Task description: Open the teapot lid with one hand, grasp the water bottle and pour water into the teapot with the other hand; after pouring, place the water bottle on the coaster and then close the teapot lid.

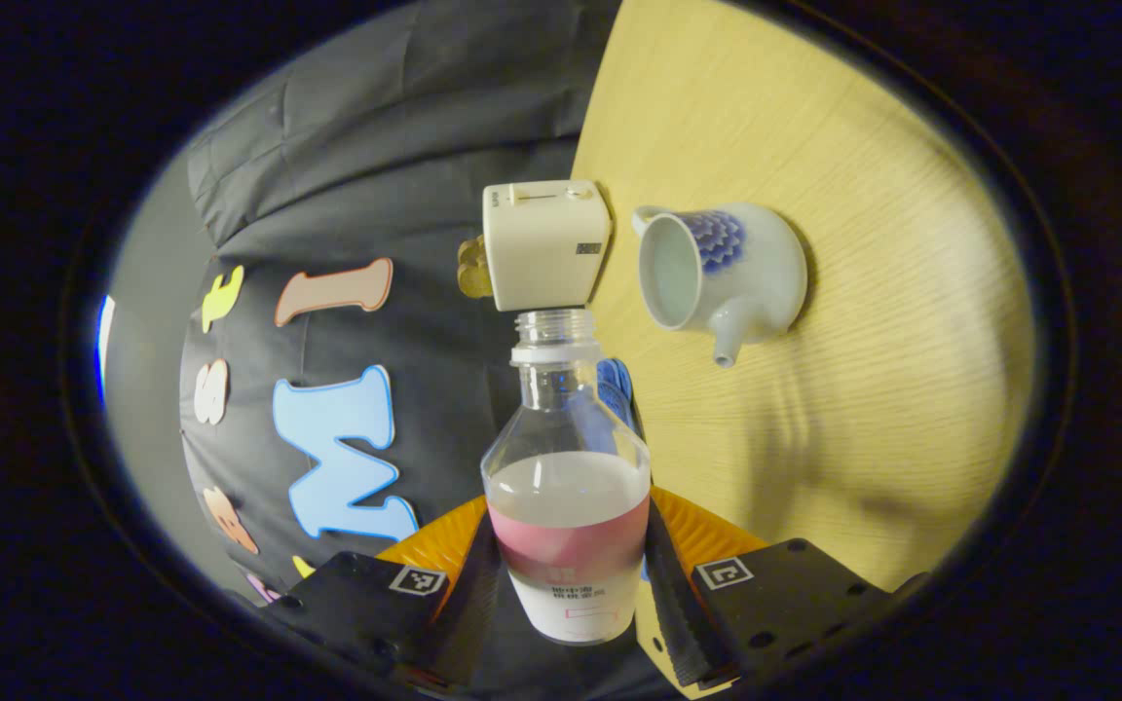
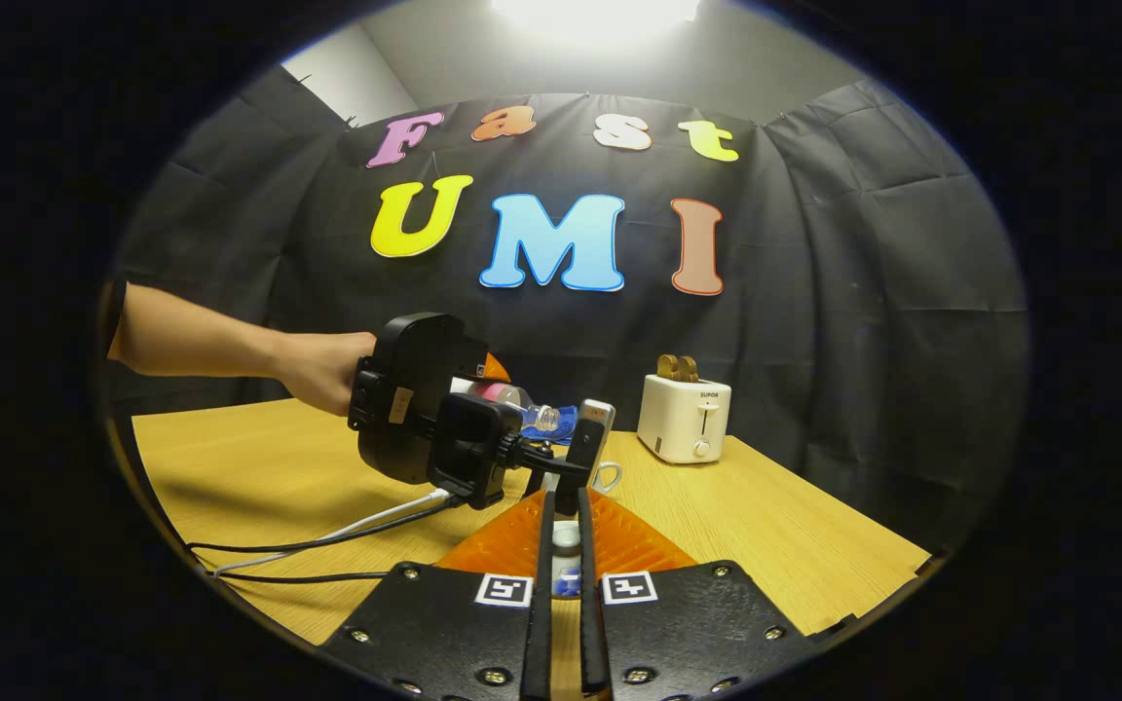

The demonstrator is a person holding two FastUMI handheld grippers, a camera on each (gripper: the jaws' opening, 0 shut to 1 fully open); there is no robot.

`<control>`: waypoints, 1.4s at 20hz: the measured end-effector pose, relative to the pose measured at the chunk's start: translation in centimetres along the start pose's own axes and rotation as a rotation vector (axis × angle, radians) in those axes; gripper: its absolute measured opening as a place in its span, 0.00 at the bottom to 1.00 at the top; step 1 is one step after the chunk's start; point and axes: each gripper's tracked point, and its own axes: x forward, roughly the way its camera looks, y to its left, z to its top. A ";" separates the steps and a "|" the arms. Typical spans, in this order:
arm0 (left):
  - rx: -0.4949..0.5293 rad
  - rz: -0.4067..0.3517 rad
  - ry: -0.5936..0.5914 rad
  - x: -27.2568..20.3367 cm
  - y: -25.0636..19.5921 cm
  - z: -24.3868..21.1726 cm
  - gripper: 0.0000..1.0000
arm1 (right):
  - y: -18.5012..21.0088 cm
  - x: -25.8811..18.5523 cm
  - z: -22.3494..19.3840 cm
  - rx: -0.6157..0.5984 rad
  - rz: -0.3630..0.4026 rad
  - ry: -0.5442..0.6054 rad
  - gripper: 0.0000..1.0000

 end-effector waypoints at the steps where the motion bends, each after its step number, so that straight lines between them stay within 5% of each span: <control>1: -0.073 0.024 0.002 -0.4 0.4 -0.9 0.85 | 0.1 0.2 0.3 0.000 0.002 -0.004 0.12; 7: -0.615 0.057 0.007 -4.2 -0.1 -6.6 0.86 | 1.4 3.3 0.3 -0.031 0.037 0.021 0.12; 12: -0.954 0.154 -0.012 -7.3 1.3 -10.9 0.85 | 3.3 6.2 -0.1 0.003 0.086 0.050 0.12; 19: -1.443 0.185 -0.070 -7.5 1.4 -16.1 0.84 | 4.0 8.0 -1.1 0.036 0.111 0.096 0.12; 23: -1.574 0.206 -0.069 -5.3 0.5 -18.1 0.84 | 3.7 8.1 -1.4 0.048 0.112 0.103 0.12; 28: -1.574 0.202 -0.023 -2.1 -0.7 -19.9 0.84 | 3.3 8.2 -1.5 0.065 0.107 0.108 0.12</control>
